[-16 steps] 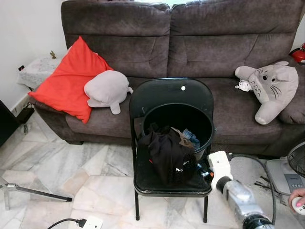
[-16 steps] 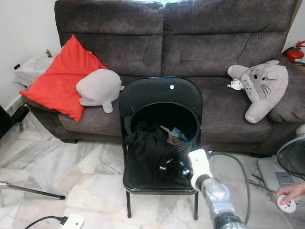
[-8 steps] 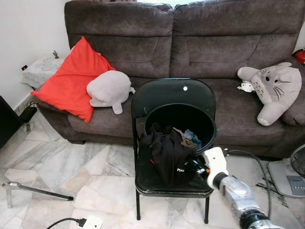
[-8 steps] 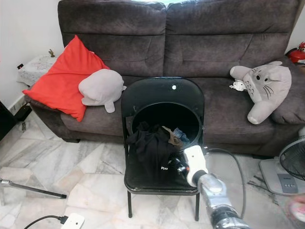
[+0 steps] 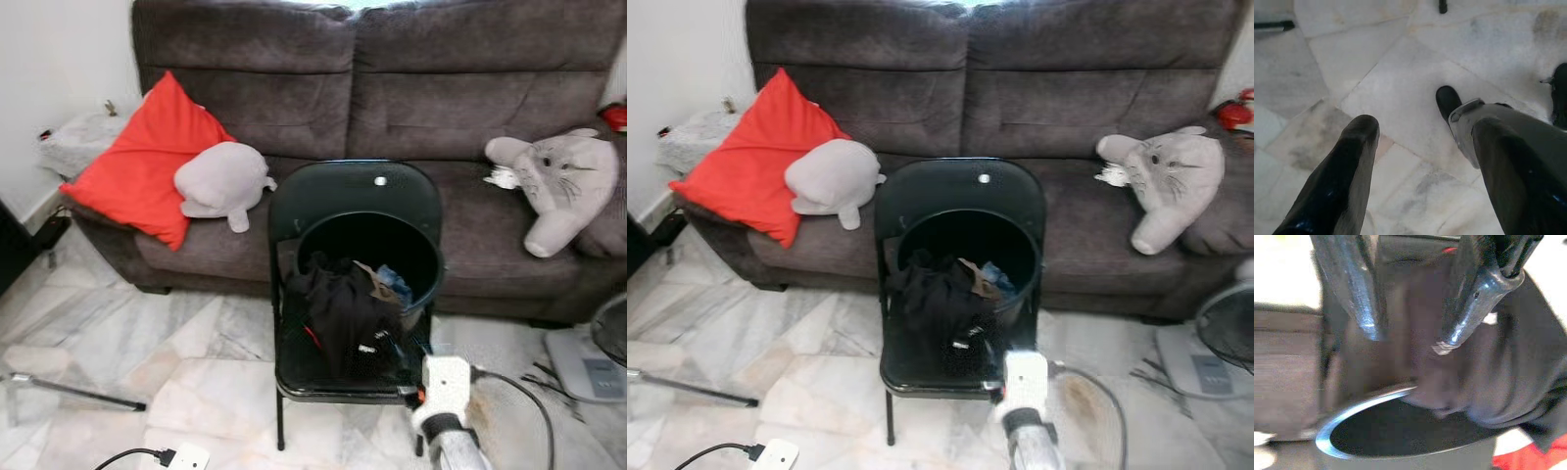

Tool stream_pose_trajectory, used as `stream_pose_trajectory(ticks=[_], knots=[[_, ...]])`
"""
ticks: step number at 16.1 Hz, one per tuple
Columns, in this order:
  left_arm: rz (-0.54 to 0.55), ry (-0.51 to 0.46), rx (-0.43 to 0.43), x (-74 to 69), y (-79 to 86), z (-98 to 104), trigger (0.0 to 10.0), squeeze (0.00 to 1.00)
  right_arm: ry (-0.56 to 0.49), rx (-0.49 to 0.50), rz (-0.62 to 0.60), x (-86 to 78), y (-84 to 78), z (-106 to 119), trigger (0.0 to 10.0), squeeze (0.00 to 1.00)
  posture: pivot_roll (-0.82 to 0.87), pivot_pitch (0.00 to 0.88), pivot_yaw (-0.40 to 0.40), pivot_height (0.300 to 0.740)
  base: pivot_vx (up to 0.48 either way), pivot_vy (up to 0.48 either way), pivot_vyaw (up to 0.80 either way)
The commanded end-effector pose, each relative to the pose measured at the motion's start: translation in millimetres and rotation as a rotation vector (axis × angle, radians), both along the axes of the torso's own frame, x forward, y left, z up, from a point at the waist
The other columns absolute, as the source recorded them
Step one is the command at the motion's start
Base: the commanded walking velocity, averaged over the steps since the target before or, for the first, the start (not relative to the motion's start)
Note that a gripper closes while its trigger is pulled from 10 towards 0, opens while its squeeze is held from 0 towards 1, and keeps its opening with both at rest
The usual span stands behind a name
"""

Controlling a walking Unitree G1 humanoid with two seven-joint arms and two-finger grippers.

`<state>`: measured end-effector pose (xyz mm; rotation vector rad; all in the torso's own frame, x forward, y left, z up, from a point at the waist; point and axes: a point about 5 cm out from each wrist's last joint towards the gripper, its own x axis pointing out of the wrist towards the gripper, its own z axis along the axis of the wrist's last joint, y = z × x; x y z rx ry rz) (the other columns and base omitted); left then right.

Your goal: Hang hanger

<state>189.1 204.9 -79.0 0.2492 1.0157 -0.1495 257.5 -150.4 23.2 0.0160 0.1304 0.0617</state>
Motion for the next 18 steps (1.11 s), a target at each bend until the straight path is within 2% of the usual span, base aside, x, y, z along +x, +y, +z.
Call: stream_pose_trajectory(ticks=[1,2,5,9,13,15,18], knots=[[0.003,0.014,-0.001,-4.5,1.9,-1.9,10.0,0.00,-0.029,0.001,-0.047,0.2,-3.0,8.4,10.0,0.00,-0.05,0.067,0.061,0.740,0.000,0.000,0.00],[0.012,0.006,-0.007,-4.2,1.8,-1.7,10.0,0.00,-0.042,0.019,-0.088,-1.9,-5.8,13.6,10.0,0.00,-0.05,0.066,0.060,0.740,0.000,0.000,0.00],[0.036,-0.002,-0.013,-3.6,2.7,-1.2,10.0,0.00,-0.068,-0.014,-0.070,-4.6,1.3,29.4,10.0,0.00,-0.06,0.067,0.054,0.740,0.000,0.000,0.00],[0.056,-0.001,-0.029,-4.6,1.8,-1.9,10.0,0.00,-0.086,-0.038,-0.063,-7.3,1.9,39.3,10.0,0.00,-0.07,0.061,0.050,0.740,0.000,0.000,0.00],[0.052,0.003,-0.033,-5.7,1.1,-2.5,10.0,0.00,-0.086,-0.061,-0.065,-10.5,-1.2,44.9,10.0,0.00,-0.08,0.049,0.051,0.740,0.265,0.000,0.00],[0.049,0.003,-0.034,-6.0,0.9,-2.7,10.0,0.00,-0.094,-0.075,-0.051,-10.6,-0.9,47.3,10.0,0.00,-0.08,0.045,0.051,0.740,0.270,0.000,0.63],[0.042,0.007,-0.029,-6.8,1.1,-3.0,10.0,0.00,-0.083,-0.045,-0.045,-11.8,1.1,47.0,10.0,0.00,-0.09,0.034,0.053,0.740,0.274,0.000,0.53]])
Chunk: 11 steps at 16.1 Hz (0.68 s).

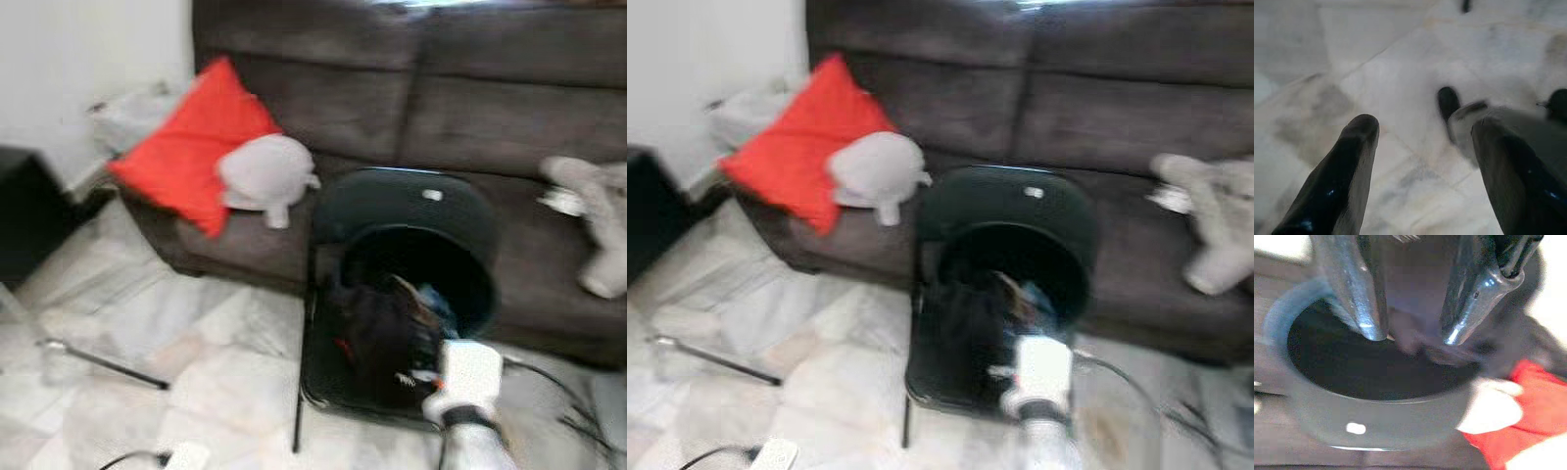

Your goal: Hang hanger

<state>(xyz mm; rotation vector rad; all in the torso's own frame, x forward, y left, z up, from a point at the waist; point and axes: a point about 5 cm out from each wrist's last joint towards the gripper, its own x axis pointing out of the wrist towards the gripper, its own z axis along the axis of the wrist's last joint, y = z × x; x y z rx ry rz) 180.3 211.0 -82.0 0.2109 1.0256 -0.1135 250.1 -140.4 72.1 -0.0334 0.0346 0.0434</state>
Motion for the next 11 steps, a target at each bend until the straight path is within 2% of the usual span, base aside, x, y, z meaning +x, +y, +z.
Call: stream_pose_trajectory(ticks=[1,4,7,8,10,11], knots=[[-0.007,0.000,-0.015,2.0,-5.0,0.0,10.0,0.00,0.018,0.015,-0.031,-4.6,-8.7,-2.3,10.0,0.00,-0.09,0.034,0.053,0.740,0.277,0.000,0.00],[-0.011,-0.005,-0.010,2.5,-4.7,0.3,10.0,0.00,-0.002,0.018,-0.028,-8.1,-8.5,1.6,10.0,0.00,-0.09,0.036,0.052,0.740,0.000,0.000,0.00],[-0.017,-0.002,-0.004,2.6,-4.2,0.4,10.0,0.00,0.010,-0.008,-0.030,-24.8,-9.5,3.7,10.0,0.00,-0.09,0.048,0.046,0.740,0.000,0.000,0.00],[-0.018,-0.001,-0.003,2.8,-4.0,0.6,10.0,0.00,0.015,-0.040,0.012,-34.9,-7.5,6.8,10.0,0.00,-0.10,0.052,0.046,0.740,0.000,0.000,0.00],[-0.026,0.002,-0.001,3.0,-4.1,0.6,10.0,0.00,0.040,-0.060,0.128,-50.5,-1.9,8.6,10.0,1.00,-0.10,0.055,0.043,0.740,0.000,0.000,0.00],[-0.026,0.002,-0.002,3.4,-4.3,0.8,10.0,0.00,0.070,-0.063,0.197,-63.0,-1.8,10.4,10.0,1.00,-0.11,0.058,0.041,0.740,0.000,0.000,0.00]])
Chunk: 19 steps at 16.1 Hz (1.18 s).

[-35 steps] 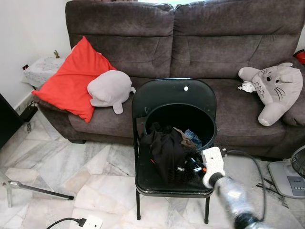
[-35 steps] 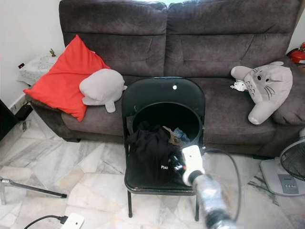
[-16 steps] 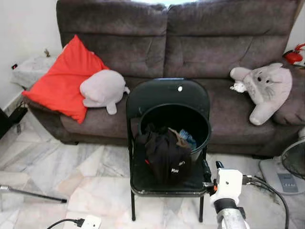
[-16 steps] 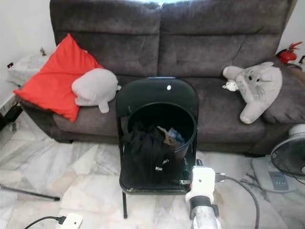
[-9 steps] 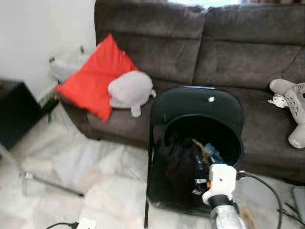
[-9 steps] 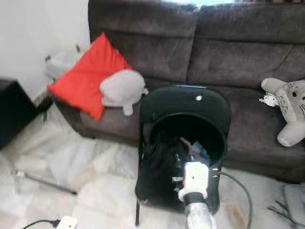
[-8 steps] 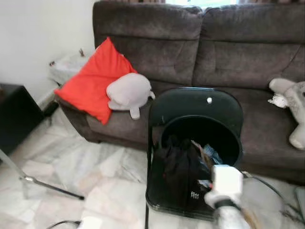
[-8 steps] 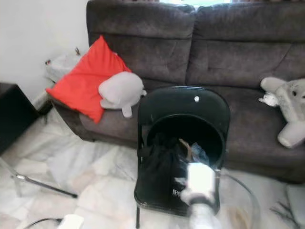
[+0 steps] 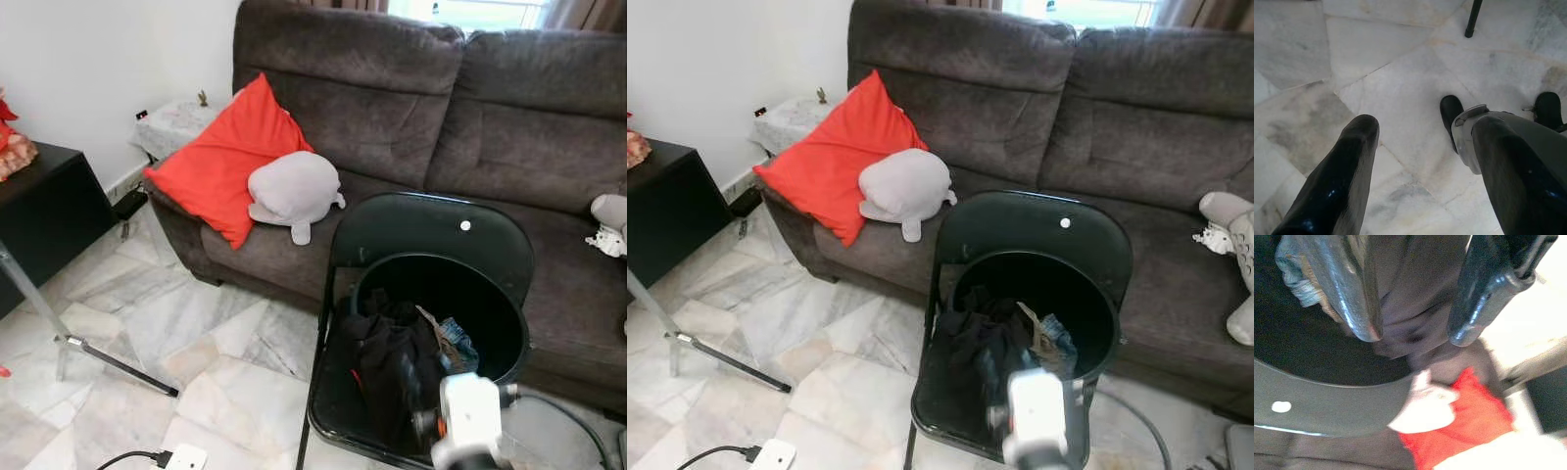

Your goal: Hang hanger

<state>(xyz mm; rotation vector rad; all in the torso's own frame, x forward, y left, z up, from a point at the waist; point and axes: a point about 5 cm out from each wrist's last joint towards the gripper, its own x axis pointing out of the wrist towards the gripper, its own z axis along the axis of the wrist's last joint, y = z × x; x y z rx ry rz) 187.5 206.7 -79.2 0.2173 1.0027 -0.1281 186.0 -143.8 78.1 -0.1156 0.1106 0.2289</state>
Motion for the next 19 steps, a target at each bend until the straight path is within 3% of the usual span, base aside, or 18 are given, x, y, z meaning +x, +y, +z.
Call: stream_pose_trajectory(ticks=[1,3,5,7,10,14,15,19], knots=[[-0.010,0.022,0.002,-3.6,0.1,-1.9,10.0,0.00,0.012,0.011,0.034,-3.3,0.3,4.7,10.0,1.00,-0.11,0.058,0.041,0.740,0.000,0.000,0.00],[-0.016,0.022,0.003,-2.6,-0.1,-1.4,10.0,0.00,0.125,-0.069,0.065,-8.4,-8.8,-12.7,10.0,1.00,-0.11,0.059,0.040,0.740,0.000,0.000,0.00],[-0.017,0.021,0.003,-2.2,-0.6,-1.4,10.0,0.00,0.159,-0.075,0.062,-5.3,-9.7,-18.8,10.0,1.00,-0.11,0.058,0.040,0.740,0.000,0.000,0.00],[-0.016,0.017,0.003,-1.4,-1.3,-1.1,10.0,0.00,0.267,-0.115,-0.031,3.8,-15.0,-37.7,10.0,1.00,-0.10,0.056,0.035,0.740,0.000,0.000,0.00],[-0.014,0.017,0.002,-1.3,-1.8,-1.2,10.0,0.00,0.389,-0.090,-0.117,7.4,-21.0,-60.5,10.0,1.00,-0.09,0.056,0.035,0.740,0.000,0.000,0.00],[-0.016,0.023,0.001,-2.0,-1.4,-1.5,10.0,0.00,0.423,-0.113,-0.143,11.6,-31.9,-71.6,10.0,1.00,-0.08,0.061,0.036,0.740,0.000,0.000,0.00],[-0.017,0.024,0.001,-2.2,-1.2,-1.5,10.0,0.00,0.425,-0.124,-0.155,12.6,-35.3,-73.2,10.0,0.00,-0.08,0.062,0.039,0.740,0.000,0.000,0.00],[-0.031,0.029,0.002,-2.3,-0.8,-1.5,10.0,0.00,0.415,-0.121,-0.139,23.8,-43.6,-76.6,10.0,0.00,-0.09,0.065,0.043,0.740,0.000,0.000,0.00]])
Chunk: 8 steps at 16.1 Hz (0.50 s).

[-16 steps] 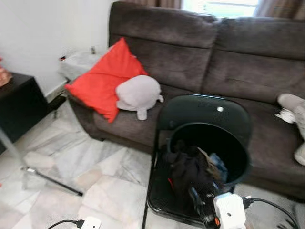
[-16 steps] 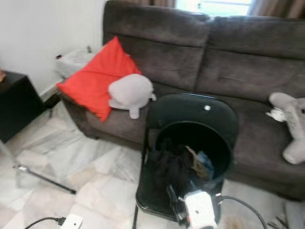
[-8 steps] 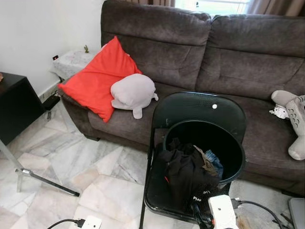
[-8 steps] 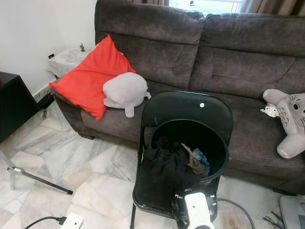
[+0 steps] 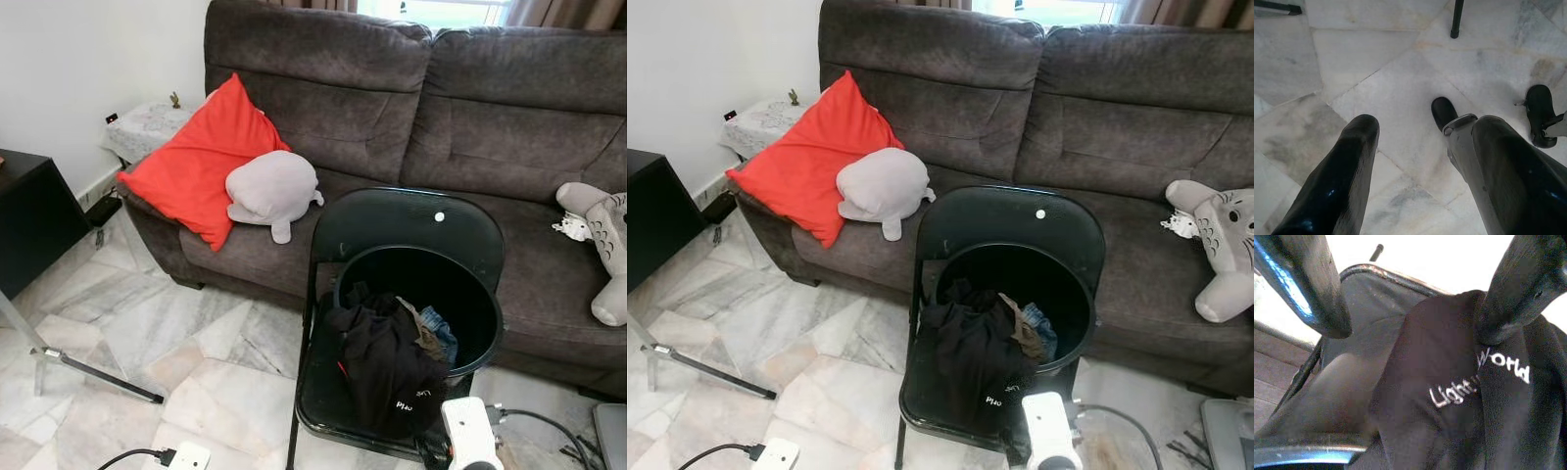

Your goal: Hang hanger

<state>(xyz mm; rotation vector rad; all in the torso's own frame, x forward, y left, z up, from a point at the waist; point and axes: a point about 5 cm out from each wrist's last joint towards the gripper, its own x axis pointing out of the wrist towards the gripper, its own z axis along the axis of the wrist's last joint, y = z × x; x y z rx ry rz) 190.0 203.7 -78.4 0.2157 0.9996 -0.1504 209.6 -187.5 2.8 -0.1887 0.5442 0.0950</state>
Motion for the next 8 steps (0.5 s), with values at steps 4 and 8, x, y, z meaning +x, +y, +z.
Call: stream_pose_trajectory(ticks=[4,8], knots=[[-0.017,0.030,0.019,-4.3,2.6,-2.0,10.0,0.00,-0.005,0.023,0.098,17.9,-1.6,-3.9,10.0,0.00,-0.08,0.064,0.048,0.740,0.000,0.000,0.00],[-0.019,0.031,0.022,-4.2,3.2,-1.8,10.0,0.00,-0.042,0.064,0.193,29.9,7.4,-1.6,0.0,0.00,-0.07,0.065,0.048,0.740,0.000,0.000,0.00]])
